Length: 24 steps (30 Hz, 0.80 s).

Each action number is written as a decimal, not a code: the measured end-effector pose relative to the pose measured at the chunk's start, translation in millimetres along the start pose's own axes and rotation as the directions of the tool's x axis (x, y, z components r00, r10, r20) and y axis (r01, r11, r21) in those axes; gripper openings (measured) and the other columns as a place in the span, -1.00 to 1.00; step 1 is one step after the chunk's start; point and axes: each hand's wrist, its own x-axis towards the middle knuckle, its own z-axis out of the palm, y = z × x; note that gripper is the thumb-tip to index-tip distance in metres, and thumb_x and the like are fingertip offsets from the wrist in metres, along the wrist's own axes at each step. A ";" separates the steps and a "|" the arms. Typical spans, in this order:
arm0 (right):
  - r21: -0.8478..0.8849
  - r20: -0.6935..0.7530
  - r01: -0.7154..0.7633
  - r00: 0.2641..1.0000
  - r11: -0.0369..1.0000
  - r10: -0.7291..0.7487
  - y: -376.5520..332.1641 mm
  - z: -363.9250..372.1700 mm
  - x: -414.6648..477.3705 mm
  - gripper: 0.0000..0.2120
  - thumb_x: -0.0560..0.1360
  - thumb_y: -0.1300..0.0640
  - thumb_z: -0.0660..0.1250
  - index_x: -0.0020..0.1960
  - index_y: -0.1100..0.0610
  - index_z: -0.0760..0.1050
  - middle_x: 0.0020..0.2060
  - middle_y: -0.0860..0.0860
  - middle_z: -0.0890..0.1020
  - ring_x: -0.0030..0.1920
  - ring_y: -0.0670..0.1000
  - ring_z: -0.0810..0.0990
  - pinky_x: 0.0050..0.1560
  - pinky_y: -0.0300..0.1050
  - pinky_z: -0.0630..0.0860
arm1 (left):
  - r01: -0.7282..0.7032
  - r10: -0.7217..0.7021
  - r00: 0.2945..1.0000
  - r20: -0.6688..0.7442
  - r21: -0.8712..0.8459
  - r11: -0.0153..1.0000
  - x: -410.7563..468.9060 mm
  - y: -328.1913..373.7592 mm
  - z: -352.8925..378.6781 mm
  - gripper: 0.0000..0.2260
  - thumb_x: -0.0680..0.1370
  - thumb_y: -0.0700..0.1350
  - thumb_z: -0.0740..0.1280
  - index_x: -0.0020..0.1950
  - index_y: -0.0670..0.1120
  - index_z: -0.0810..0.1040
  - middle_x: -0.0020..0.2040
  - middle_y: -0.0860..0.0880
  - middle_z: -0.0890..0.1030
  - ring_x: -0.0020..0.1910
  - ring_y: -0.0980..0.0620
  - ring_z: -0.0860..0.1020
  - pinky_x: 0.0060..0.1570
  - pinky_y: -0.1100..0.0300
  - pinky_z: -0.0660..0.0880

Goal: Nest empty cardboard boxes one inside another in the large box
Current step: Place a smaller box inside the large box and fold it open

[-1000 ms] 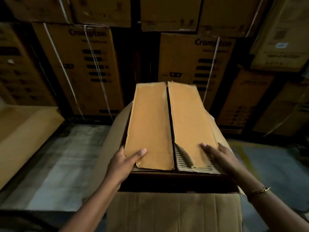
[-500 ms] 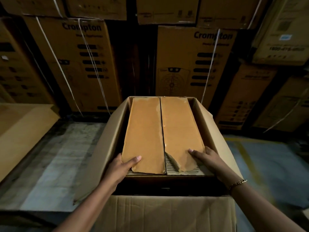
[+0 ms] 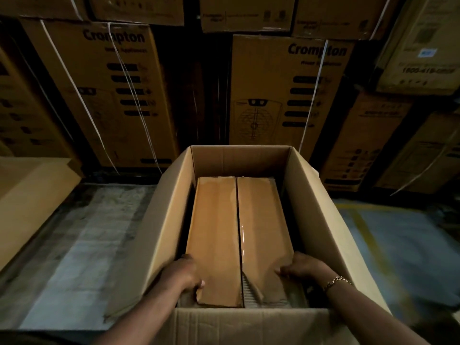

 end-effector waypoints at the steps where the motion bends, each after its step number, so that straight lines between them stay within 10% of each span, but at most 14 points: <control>1: -0.017 -0.016 -0.010 1.000 1.000 0.010 -2.2 0.3 -2.1 -0.30 0.26 -0.24 0.60 0.23 0.07 0.45 0.13 0.01 0.64 0.14 0.03 0.61 0.17 -0.13 0.53 | -0.002 0.002 1.000 -0.015 0.002 1.000 -0.2 0.6 0.2 -0.30 0.43 0.17 0.48 0.43 -0.16 0.39 0.40 -0.14 0.52 0.33 -0.10 0.53 0.19 0.16 0.46; 7: -0.202 -0.181 0.003 0.983 0.979 -0.041 -19.7 -1.9 -20.2 -0.15 0.36 -0.15 0.55 0.46 0.11 0.20 0.33 0.07 0.52 0.25 0.08 0.55 0.25 -0.01 0.51 | -0.029 0.032 0.997 -0.074 0.038 0.999 -4.2 2.5 2.8 -0.23 0.46 0.17 0.43 0.52 -0.13 0.20 0.48 -0.16 0.40 0.40 -0.13 0.45 0.28 0.11 0.42; 13: -0.407 -0.290 0.155 0.912 0.900 -0.289 -73.4 8.0 -36.2 -0.09 0.46 -0.35 0.29 0.61 0.04 0.02 0.56 0.04 0.21 0.51 0.15 0.25 0.41 0.16 0.37 | -0.097 0.097 0.995 -0.018 0.042 0.994 -11.0 12.7 0.2 -0.06 0.49 0.41 0.25 0.65 -0.04 -0.12 0.63 -0.13 -0.26 0.61 -0.20 -0.05 0.53 -0.05 0.12; 19: -0.526 -0.320 0.148 0.878 0.837 -0.356 -105.0 44.1 -33.3 -0.13 0.49 -0.38 0.21 0.62 0.00 -0.01 0.62 0.03 0.04 0.55 0.18 0.14 0.43 0.24 0.31 | -0.169 0.172 0.985 -0.026 0.098 0.981 -10.9 11.3 1.6 -0.03 0.45 0.37 0.34 0.63 -0.07 -0.05 0.64 -0.09 -0.14 0.60 -0.16 -0.06 0.53 -0.05 0.12; 24: -0.507 -0.378 0.147 0.847 0.849 -0.372 -97.6 20.3 -52.8 -0.25 0.53 -0.27 0.19 0.61 -0.07 0.01 0.50 0.02 0.35 0.35 0.09 0.47 0.13 -0.01 0.57 | -0.220 0.226 0.973 -0.042 0.116 0.969 -14.7 12.9 -0.9 -0.07 0.48 0.42 0.24 0.64 -0.06 -0.06 0.64 -0.08 -0.10 0.60 -0.14 -0.02 0.53 -0.09 0.10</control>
